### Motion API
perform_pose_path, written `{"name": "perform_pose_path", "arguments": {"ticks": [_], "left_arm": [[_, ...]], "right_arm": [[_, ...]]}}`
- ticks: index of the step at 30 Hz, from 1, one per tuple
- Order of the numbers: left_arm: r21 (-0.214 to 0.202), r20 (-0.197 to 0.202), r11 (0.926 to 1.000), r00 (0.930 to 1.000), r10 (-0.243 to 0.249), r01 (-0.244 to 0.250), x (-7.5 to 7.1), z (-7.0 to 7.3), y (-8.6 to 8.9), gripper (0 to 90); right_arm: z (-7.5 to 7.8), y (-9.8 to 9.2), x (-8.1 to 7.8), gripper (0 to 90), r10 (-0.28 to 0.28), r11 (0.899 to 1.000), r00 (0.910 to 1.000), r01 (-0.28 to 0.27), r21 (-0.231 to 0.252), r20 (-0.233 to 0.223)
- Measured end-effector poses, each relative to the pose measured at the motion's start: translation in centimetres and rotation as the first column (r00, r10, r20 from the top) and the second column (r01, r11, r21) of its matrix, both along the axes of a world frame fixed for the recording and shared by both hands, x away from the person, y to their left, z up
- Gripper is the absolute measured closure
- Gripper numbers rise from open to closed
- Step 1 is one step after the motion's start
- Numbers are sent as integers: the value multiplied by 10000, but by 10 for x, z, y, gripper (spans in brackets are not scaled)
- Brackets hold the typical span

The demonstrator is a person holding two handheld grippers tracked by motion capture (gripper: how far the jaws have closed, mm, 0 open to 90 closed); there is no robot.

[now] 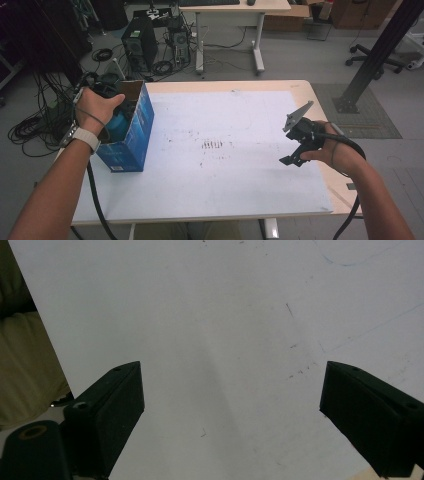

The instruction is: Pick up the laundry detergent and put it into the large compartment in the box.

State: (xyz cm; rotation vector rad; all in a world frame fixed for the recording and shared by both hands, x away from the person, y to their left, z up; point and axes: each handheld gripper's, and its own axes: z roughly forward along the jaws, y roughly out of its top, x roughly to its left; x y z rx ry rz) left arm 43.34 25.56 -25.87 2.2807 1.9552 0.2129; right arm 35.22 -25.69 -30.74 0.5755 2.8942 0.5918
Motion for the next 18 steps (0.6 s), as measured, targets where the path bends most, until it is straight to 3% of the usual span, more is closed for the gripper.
{"name": "perform_pose_path", "arguments": {"ticks": [14, 18], "left_arm": [[13, -219, 10000, 9997, -54, 55, -3, -19, 4, 373], [0, -103, 10000, 9999, -31, 31, -3, -22, 3, 373]], "right_arm": [[2, 1, -1, 107, 33, 10000, 10000, -33, 21, 16], [3, 2, -1, 107, 61, 10000, 10000, -61, 32, 36]]}}
